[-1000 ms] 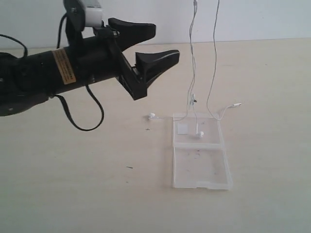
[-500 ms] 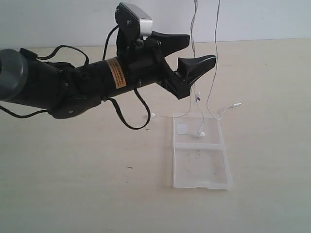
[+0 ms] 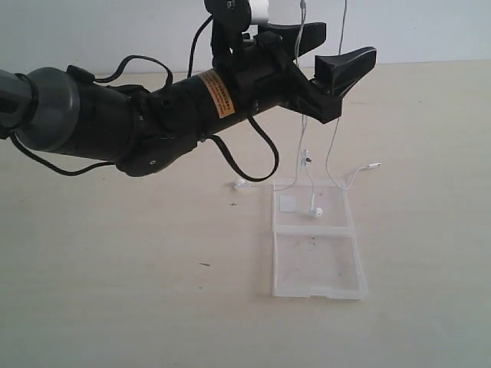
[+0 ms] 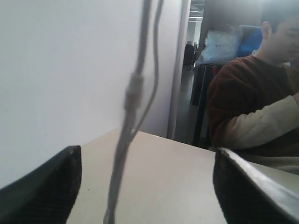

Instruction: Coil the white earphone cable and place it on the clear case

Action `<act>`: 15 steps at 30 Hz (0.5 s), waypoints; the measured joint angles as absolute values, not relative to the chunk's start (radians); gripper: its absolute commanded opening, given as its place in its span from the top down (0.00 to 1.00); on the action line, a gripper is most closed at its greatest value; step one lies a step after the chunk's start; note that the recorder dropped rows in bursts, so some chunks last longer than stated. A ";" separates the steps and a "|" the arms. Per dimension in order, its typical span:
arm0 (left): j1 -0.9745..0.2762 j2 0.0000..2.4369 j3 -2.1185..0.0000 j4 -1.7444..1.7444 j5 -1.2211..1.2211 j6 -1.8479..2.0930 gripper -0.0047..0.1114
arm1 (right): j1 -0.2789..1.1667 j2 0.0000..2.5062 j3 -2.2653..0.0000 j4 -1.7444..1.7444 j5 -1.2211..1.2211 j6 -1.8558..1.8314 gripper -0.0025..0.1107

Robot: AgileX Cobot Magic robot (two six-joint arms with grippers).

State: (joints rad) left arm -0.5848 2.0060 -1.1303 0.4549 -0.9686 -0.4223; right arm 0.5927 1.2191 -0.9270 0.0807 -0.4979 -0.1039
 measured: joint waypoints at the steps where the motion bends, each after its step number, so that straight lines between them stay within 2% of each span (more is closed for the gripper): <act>1: -0.588 2.010 -1.139 0.450 -0.966 -0.422 0.32 | 0.593 1.219 -0.927 0.081 -0.496 -0.104 0.98; 15: -0.599 2.132 -1.254 0.397 -0.909 -0.425 0.32 | 0.593 1.219 -0.927 0.081 -0.471 -0.104 0.98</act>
State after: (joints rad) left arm -0.5990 2.1322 -1.2544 0.3969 -0.9086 -0.4249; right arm 0.5927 1.2191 -0.9270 0.0807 -0.4715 -0.1039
